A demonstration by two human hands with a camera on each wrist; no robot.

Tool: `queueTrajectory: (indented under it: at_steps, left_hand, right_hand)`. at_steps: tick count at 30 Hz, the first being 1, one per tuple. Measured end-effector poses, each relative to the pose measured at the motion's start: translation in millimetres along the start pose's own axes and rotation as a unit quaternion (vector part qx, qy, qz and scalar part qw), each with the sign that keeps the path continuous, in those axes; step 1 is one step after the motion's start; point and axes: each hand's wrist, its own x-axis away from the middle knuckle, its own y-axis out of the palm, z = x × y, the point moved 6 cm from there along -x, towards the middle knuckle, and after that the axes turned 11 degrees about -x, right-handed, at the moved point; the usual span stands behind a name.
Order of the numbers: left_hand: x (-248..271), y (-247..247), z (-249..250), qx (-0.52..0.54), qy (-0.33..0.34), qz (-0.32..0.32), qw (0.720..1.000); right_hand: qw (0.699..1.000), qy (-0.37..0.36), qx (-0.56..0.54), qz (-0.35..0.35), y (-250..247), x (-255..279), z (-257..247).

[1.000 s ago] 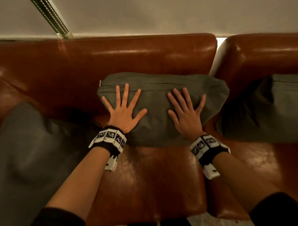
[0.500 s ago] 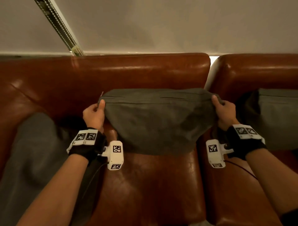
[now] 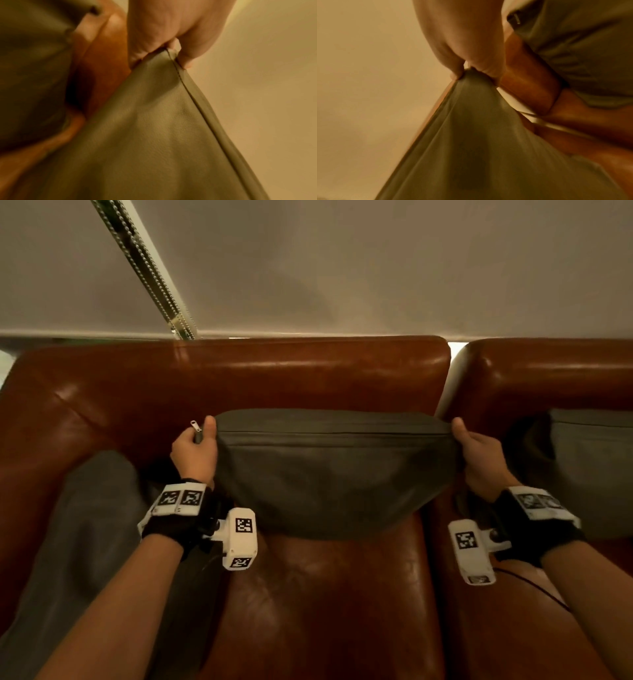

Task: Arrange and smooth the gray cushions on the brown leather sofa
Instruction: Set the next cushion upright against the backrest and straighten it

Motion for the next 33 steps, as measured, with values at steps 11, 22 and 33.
queueTrajectory:
  at_steps: [11,22,33]
  left_hand:
    - [130,68,-44,-0.303,0.519,0.013,0.799]
    - [68,161,-11,-0.484,0.584,0.031,0.651]
    - [97,144,-30,-0.412,0.590,-0.011,0.694]
  right_hand:
    - [0.703,-0.471,0.504,-0.174,29,115,93]
    - [0.524,-0.525,0.644,-0.187,104,2,97]
    - [0.613,-0.549,0.545,-0.160,90,53,93]
